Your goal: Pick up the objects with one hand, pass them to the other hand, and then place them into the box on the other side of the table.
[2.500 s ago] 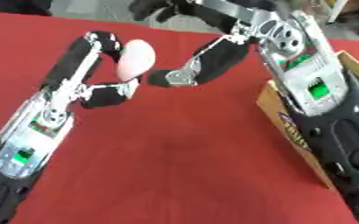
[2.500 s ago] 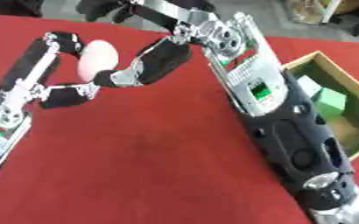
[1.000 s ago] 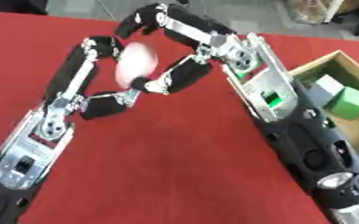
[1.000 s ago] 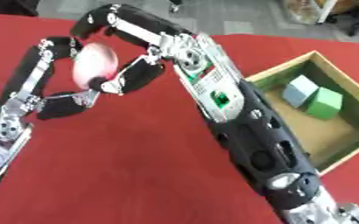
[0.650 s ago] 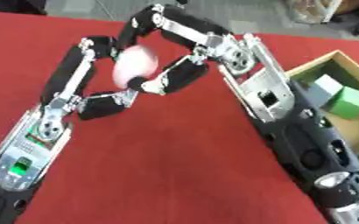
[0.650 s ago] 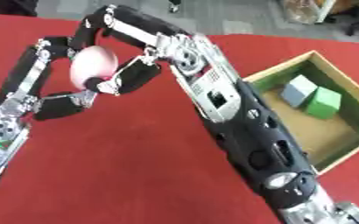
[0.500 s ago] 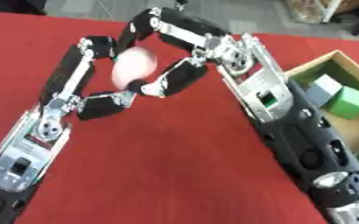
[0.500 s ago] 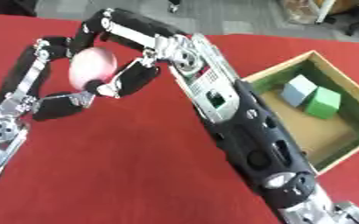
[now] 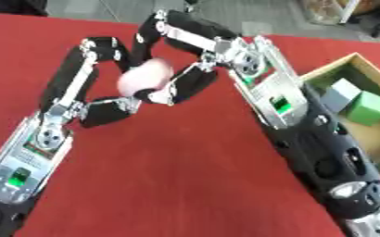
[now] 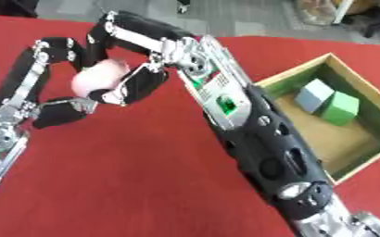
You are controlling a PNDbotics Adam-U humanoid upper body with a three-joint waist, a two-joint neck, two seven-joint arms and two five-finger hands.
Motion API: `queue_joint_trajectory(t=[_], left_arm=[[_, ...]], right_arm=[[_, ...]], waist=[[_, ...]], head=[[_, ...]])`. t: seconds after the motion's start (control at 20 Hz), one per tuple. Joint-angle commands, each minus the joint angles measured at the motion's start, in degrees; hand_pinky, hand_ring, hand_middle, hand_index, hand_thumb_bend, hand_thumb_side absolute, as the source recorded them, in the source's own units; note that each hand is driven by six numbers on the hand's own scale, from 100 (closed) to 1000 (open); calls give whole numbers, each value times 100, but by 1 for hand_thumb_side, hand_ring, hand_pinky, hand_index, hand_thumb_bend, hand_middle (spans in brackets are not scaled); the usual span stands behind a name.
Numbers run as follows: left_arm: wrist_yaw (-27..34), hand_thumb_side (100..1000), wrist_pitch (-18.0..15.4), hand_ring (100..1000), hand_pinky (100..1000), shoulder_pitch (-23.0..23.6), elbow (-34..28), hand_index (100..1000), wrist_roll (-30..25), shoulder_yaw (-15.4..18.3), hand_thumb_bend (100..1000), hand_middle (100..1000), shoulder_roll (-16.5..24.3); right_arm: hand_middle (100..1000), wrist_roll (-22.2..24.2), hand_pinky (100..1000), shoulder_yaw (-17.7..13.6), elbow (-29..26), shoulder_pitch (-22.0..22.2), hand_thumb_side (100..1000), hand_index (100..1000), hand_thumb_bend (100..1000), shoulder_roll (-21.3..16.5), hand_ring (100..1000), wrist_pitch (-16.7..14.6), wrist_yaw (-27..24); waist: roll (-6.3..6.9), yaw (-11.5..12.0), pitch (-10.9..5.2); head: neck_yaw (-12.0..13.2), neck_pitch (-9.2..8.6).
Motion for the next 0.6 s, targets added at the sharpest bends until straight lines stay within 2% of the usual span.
queue_joint_trajectory(t=[0.05,0.6], left_arm=[[23,100,-21,529,710,-81,-208,430,77,63,100,488,124],[90,100,-19,522,707,-54,-215,468,131,58,100,485,124]], right_arm=[[339,-35,763,-22,-38,-69,100,487,364,-17,697,26,-30],[312,-138,742,10,-153,-51,100,461,368,-77,659,-1,-66]], waist=[[12,5,-162],[16,-18,-155]], head=[[-28,-37],[-35,-33]])
